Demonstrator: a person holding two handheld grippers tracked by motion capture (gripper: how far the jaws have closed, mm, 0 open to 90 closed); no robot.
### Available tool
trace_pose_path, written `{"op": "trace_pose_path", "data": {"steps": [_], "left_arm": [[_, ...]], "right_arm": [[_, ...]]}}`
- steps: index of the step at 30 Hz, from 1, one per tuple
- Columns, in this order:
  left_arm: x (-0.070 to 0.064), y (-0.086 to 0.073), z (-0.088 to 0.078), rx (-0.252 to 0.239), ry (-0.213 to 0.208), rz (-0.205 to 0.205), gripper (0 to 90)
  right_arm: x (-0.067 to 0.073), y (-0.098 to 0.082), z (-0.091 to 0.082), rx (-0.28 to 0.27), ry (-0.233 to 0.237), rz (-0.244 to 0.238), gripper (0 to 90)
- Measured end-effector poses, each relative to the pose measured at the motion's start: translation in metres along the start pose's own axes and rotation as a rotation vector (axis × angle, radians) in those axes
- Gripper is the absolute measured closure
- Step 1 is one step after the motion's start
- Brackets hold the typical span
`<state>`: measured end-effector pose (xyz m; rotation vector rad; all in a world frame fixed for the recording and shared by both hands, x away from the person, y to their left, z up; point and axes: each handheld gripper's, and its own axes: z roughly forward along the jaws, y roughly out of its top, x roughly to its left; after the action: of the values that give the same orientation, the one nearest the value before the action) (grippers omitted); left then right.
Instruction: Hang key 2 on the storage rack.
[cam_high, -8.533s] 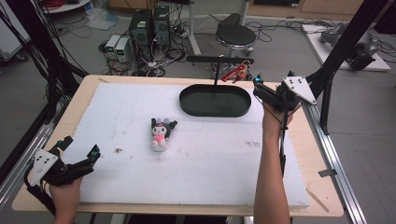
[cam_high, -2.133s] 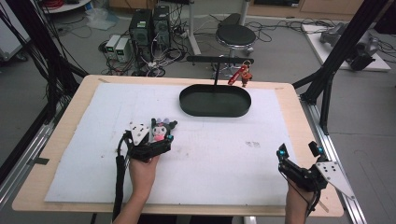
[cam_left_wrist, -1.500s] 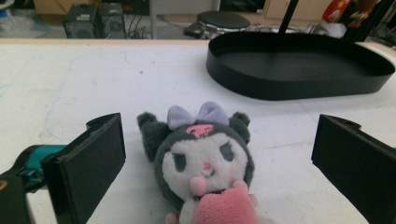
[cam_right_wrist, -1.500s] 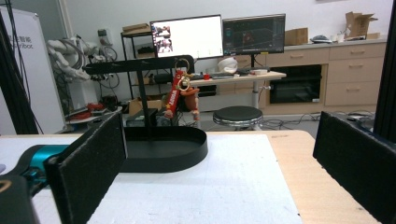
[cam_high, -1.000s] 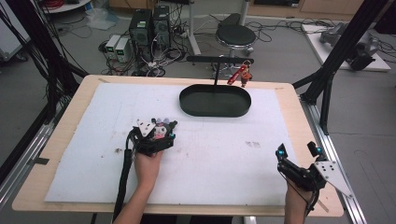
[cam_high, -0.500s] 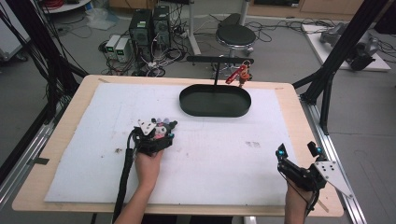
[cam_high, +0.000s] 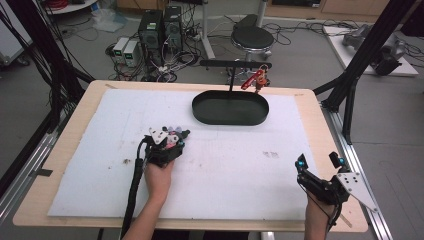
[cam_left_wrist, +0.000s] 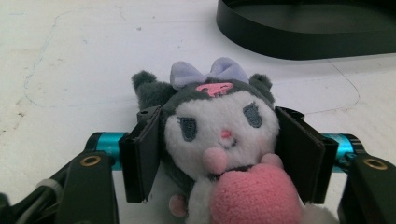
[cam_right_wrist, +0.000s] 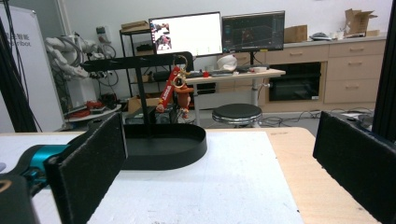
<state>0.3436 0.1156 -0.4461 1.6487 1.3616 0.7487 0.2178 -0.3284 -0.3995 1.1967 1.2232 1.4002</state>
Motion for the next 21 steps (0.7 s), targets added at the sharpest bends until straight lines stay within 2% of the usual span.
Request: {"op": "trace_pose_path", "data": {"steps": [10,17,21], "left_arm": [[-0.002,0.000,-0.002,-0.015,-0.004,0.035,47.5],[-0.005,0.003,-0.009,-0.058,-0.060,0.031,49.2],[-0.006,0.004,-0.013,-0.083,-0.066,0.037,49.7]], "right_arm": [[-0.001,0.000,-0.001,0.000,-0.004,0.008,2.0],[-0.002,0.000,-0.001,-0.005,-0.007,0.008,2.0],[-0.002,0.000,-0.001,-0.002,-0.008,0.011,1.9]]}}
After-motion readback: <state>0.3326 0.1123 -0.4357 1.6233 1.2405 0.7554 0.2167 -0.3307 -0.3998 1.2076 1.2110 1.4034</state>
